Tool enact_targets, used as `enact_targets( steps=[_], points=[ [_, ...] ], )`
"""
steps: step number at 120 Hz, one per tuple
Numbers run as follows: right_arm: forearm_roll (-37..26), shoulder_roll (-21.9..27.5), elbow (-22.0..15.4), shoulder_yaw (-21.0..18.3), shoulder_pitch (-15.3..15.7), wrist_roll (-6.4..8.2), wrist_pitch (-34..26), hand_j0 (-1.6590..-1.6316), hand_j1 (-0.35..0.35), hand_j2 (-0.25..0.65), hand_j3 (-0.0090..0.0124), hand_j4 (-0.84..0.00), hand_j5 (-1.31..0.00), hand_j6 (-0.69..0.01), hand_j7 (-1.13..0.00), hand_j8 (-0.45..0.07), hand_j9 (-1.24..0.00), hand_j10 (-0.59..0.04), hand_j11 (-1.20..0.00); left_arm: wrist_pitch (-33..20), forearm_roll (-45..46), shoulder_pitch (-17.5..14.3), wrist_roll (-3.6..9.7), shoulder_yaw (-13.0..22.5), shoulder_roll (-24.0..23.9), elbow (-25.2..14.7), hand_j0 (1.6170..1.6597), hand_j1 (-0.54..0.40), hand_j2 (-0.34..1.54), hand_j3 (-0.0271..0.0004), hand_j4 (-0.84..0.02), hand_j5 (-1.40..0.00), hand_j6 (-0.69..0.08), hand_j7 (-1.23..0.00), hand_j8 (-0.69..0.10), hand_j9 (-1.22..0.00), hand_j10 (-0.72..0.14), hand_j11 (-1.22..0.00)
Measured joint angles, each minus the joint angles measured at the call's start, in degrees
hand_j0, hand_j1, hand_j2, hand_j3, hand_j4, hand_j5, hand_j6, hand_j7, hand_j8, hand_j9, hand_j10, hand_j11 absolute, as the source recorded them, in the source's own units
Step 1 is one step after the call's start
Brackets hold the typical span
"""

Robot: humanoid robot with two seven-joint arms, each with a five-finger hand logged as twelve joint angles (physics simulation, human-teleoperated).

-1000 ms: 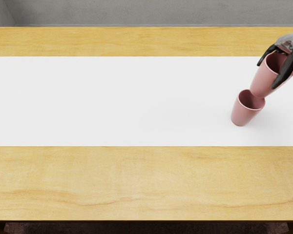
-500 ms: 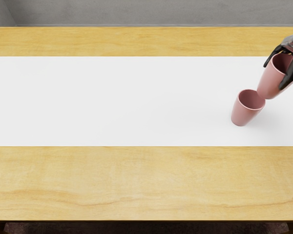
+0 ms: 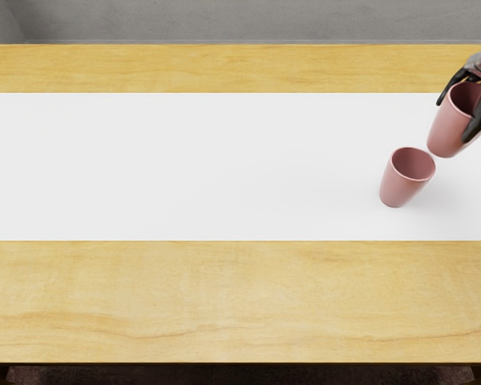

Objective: Pick up cup and place in cup with right hand

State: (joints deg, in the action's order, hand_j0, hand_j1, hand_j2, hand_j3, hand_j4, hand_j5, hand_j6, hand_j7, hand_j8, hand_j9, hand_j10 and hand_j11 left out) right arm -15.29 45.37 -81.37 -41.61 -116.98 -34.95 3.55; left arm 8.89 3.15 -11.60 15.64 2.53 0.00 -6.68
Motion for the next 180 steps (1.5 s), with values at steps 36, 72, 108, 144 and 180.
enact_targets(
  steps=[36, 72, 108, 144, 180],
  points=[
    [2.27, -3.13, 0.93, -1.36, -1.44, 0.00, -0.68, -1.6468, 0.009, -0.156, 0.0001, -0.494, -0.72, -0.281, -0.71, -0.207, -0.74, -0.375, -0.79, 0.00, 0.01, 0.99, 0.00, -0.11, 0.00, 0.03, 1.6581, 0.349, 0.00, -0.0003, 0.000, 0.00, -0.001, 0.00, 0.000, 0.00, 0.000, 0.00],
    [5.03, -2.87, -1.44, -0.42, -1.54, 0.00, -0.28, -1.6470, 0.000, -0.153, -0.0001, -0.516, -0.69, -0.297, -0.69, -0.229, -0.72, -0.391, -0.76, 0.00, 0.01, 2.03, 0.00, -0.17, 0.00, 0.16, 1.6581, 0.349, 0.00, -0.0003, 0.000, 0.00, -0.001, 0.00, 0.000, 0.00, 0.000, 0.00],
    [7.36, -0.67, -3.84, -3.25, -6.50, 0.00, 3.92, -1.6482, 0.009, -0.131, -0.0001, -0.519, -0.68, -0.297, -0.68, -0.231, -0.70, -0.394, -0.75, -0.01, -0.01, 3.47, 0.00, -0.24, 0.00, 0.24, 1.6581, 0.349, 0.00, -0.0004, 0.000, 0.00, -0.001, 0.00, -0.001, 0.00, 0.000, 0.00],
    [8.14, -0.40, -4.54, -3.38, -5.92, -0.01, 4.19, -1.6482, 0.023, -0.119, -0.0014, -0.517, -0.68, -0.281, -0.69, -0.223, -0.71, -0.384, -0.77, -0.01, -0.01, 4.28, 0.00, -0.26, 0.00, 0.27, 1.6581, 0.349, 0.00, -0.0004, 0.000, 0.00, -0.001, 0.00, -0.001, 0.00, 0.000, 0.00],
    [7.57, -1.82, -3.88, -3.30, -3.42, -0.06, 0.08, -1.6476, 0.033, -0.136, 0.0007, -0.487, -0.72, -0.256, -0.70, -0.203, -0.74, -0.375, -0.78, -0.01, -0.01, 4.06, 0.00, -0.14, 0.00, 0.26, 1.6581, 0.349, 0.00, -0.0003, 0.000, 0.00, -0.001, 0.00, -0.001, 0.00, 0.000, 0.00]
  ],
)
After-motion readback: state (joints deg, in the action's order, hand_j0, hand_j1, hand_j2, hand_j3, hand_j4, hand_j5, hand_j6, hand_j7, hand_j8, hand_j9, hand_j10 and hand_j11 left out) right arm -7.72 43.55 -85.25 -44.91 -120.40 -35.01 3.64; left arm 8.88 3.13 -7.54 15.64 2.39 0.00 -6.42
